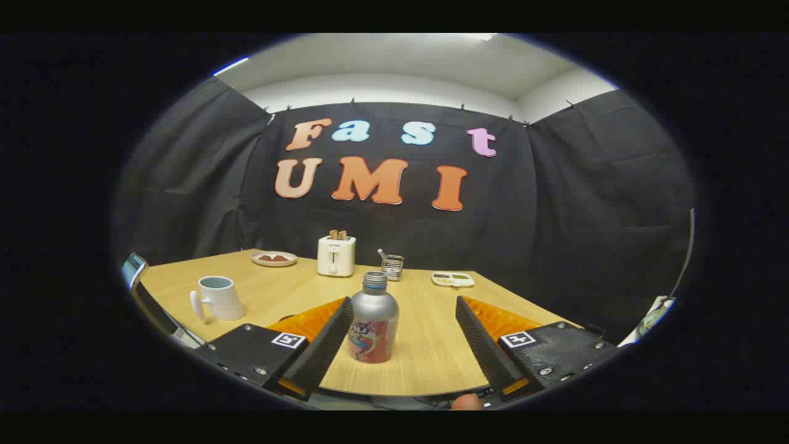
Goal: Take the bottle from table, then pour the juice into the cup, finally place the bottle on the coaster
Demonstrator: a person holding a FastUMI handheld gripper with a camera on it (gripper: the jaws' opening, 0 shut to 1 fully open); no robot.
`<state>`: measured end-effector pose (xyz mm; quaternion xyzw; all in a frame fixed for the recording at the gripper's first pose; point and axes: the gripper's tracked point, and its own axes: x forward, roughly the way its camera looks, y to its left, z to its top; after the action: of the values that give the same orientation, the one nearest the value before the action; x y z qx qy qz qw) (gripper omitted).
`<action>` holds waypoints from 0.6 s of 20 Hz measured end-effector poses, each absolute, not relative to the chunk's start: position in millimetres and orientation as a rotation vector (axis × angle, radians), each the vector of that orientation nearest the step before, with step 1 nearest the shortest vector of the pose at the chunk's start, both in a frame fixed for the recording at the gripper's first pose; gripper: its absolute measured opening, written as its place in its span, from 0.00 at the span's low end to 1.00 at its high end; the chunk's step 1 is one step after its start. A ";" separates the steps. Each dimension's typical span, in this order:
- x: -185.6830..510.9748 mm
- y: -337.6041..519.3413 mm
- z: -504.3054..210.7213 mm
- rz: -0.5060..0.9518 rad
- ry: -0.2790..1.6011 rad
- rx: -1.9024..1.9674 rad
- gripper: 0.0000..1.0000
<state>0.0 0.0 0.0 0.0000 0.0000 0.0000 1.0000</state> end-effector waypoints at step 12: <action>14.8 2.4 4.7 -0.035 -0.004 0.137 0.98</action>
<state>14.8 2.4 4.7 0.0685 -0.0019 -0.0173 0.9975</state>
